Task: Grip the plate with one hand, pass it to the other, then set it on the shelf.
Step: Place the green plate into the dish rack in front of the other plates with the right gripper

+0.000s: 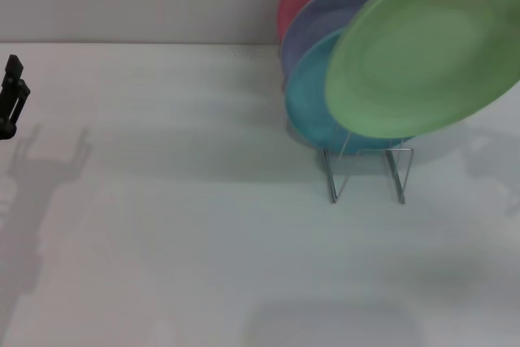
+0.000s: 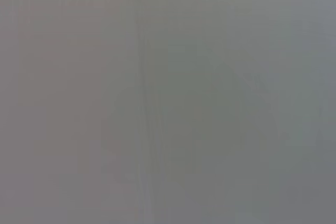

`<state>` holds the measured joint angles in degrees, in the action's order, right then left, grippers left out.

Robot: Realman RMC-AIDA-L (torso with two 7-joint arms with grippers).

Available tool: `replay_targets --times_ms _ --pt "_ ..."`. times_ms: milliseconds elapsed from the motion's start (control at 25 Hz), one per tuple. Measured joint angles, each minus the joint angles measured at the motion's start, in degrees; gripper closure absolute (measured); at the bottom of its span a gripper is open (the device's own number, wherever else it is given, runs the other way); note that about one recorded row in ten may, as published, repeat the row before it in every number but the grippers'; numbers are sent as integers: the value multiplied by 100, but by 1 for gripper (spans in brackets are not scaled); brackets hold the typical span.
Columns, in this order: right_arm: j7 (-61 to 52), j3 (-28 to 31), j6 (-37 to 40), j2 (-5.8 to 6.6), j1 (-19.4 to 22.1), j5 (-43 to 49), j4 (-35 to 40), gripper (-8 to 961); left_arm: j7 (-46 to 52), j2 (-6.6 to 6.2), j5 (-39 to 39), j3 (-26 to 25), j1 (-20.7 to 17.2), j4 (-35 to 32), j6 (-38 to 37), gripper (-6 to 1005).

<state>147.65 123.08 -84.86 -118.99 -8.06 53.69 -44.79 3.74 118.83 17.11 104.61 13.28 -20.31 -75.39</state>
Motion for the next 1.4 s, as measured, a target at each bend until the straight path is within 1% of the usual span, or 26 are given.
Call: replay_targets --times_ms 440,1000,1400 --pt "815 2 0 -15 -75 136 197 934 -5 0 -7 267 -19 10 2 242" --pt "1146 91 50 8 -197 192 326 935 -5 0 -6 411 -19 28 9 242" --pt "1246 94 108 7 -248 304 577 935 -5 0 -6 454 -28 28 8 243"
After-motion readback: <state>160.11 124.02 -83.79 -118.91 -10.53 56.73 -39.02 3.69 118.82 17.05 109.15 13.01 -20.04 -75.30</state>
